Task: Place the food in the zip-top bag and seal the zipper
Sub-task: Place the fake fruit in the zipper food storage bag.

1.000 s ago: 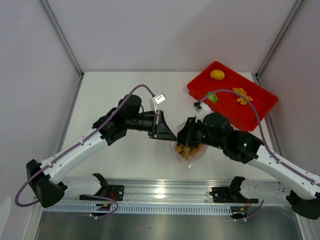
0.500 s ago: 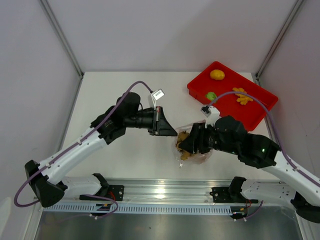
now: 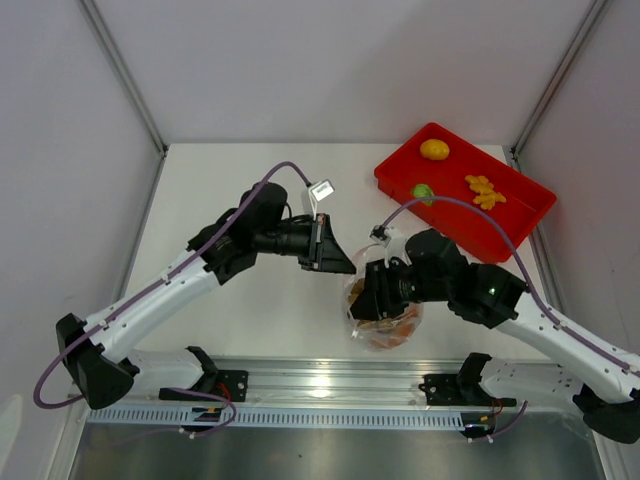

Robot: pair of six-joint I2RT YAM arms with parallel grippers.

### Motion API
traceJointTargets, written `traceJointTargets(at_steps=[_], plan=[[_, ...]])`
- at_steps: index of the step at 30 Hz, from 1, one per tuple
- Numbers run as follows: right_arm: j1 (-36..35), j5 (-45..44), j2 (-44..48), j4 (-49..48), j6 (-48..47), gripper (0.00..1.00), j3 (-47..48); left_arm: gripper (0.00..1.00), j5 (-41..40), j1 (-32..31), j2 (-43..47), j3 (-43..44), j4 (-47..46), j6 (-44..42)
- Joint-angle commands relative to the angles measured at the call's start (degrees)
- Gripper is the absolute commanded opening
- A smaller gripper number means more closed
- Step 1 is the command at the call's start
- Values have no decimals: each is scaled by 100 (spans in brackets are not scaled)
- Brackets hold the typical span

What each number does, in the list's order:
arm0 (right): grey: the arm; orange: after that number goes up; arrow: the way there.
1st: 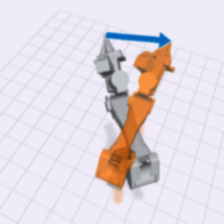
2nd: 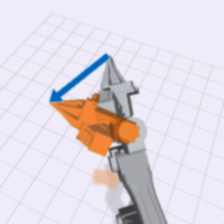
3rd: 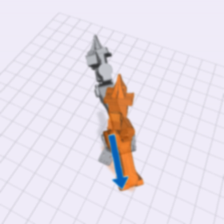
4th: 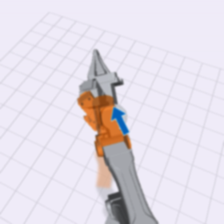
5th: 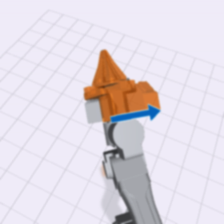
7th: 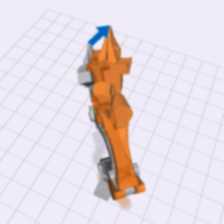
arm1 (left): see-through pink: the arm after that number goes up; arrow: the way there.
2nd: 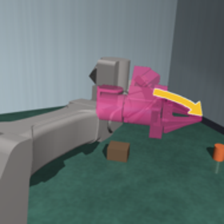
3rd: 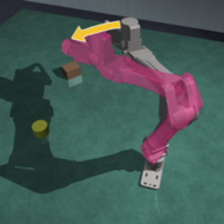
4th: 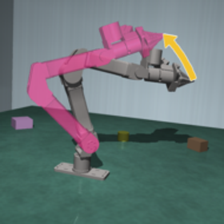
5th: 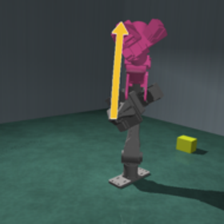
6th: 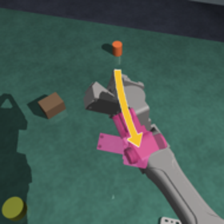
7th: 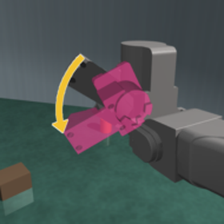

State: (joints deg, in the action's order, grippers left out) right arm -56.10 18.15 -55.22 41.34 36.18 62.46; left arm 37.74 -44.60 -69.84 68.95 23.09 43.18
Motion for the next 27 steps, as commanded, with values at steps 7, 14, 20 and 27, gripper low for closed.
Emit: traceJointTargets(at_steps=[7,14,20,27], plan=[[1504,1085,731,-785,740,39,-251,1,190,30,594,-566,249,-802],[1646,1814,671,-1234,1347,34,-287,1,225,30,595,-541,389,-942],[1628,2446,714,-1821,1855,28,-602,1,261,30,446,-408,284,-847],[1593,1337,627,452,340,32,133,1,-135,30,287,-48,486,-811]])
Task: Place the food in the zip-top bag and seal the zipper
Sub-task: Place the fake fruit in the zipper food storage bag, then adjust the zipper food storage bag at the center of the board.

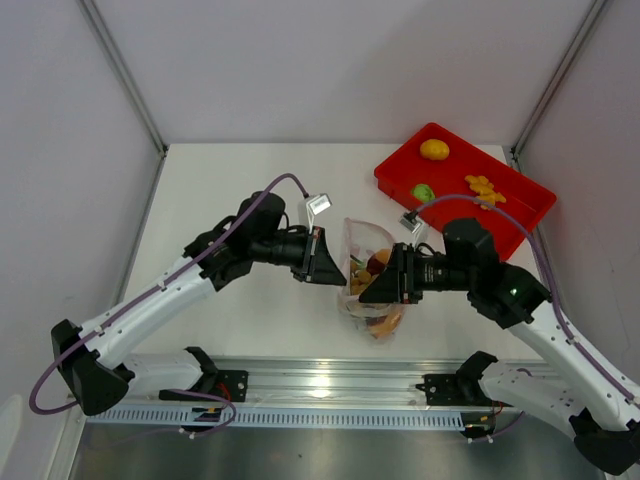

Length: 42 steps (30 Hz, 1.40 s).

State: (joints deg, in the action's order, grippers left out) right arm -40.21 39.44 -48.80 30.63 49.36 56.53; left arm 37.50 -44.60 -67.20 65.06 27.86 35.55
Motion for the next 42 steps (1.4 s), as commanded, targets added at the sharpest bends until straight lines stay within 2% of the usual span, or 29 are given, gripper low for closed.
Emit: traceJointTargets(at_steps=[1,6,11,15,20,27,36,42], plan=[[4,-1781,-68,1899,-1199,33,1154,1,-111,30,23,350,1,-39],[101,-3283,-384,2640,-1859,39,1895,1,21,30,58,341,-96,57],[162,-3925,-824,2860,-1992,42,2300,1,65,30,32,455,0,40],[171,-4444,-1158,2984,-2088,43,2249,1,118,22,23,517,-8,31],[232,-4524,-1317,2536,-2326,44,2029,1,231,13,-13,455,-131,84],[285,-4279,-1492,2237,-2309,39,2151,1,249,-5,-48,473,-96,49],[276,-3901,-1414,2324,-2150,31,2310,1,320,-49,-214,516,-219,110],[189,-3716,-1194,2342,-1948,30,2240,1,320,-58,-303,552,-219,92]])
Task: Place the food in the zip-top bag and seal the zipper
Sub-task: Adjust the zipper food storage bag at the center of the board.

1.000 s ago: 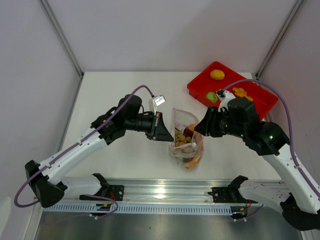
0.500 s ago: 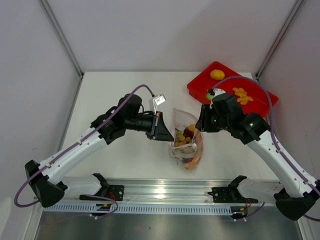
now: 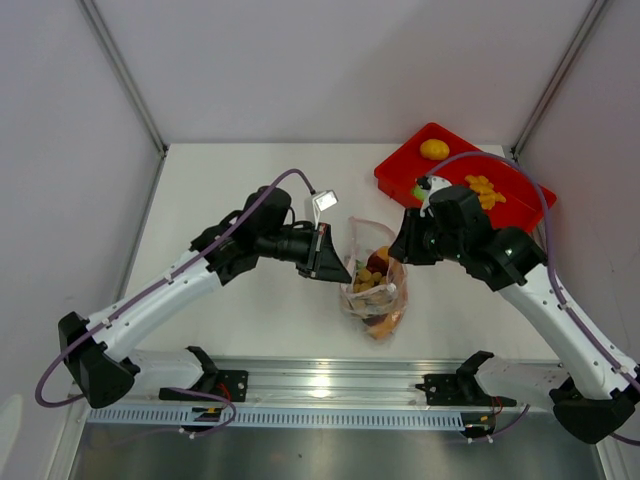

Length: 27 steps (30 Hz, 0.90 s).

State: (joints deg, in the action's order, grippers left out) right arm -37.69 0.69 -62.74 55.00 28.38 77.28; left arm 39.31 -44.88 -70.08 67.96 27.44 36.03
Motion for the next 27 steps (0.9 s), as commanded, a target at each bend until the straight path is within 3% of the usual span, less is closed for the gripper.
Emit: traceJointTargets(at_steps=[1,17,27], plan=[[-80,203,227,-112,211,30,130,1,138,-29,-14,261,-186,44],[-204,142,350,-472,660,29,-599,0,138,-38,56,235,-169,27],[24,46,-71,-825,643,29,-600,1,200,-91,74,217,-213,53]])
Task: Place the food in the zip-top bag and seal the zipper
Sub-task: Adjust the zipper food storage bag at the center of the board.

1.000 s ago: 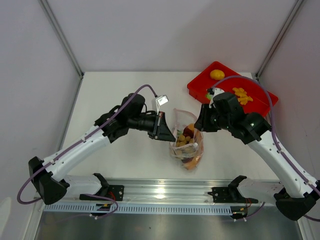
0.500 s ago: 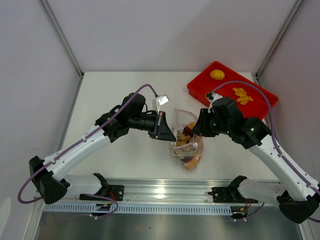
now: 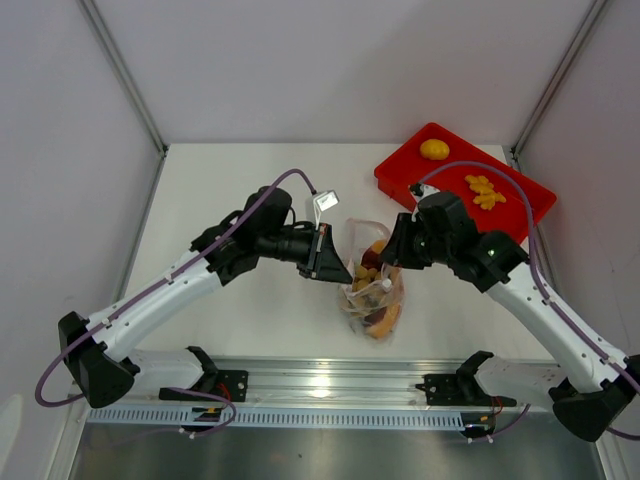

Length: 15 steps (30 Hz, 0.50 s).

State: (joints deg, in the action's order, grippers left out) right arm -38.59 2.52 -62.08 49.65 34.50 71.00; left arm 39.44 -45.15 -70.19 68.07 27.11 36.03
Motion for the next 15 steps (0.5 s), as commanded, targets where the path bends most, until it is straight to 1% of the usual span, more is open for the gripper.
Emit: traceJointTargets(at_steps=[1,9,15], plan=[[141,-164,-207,-280,30,29,36,1,187,-73,93,206,-189,53],[352,-252,-366,-324,48,29,98,1,187,-100,164,74,-259,97],[440,204,-506,-517,39,25,107,1,196,-144,138,92,-303,106]])
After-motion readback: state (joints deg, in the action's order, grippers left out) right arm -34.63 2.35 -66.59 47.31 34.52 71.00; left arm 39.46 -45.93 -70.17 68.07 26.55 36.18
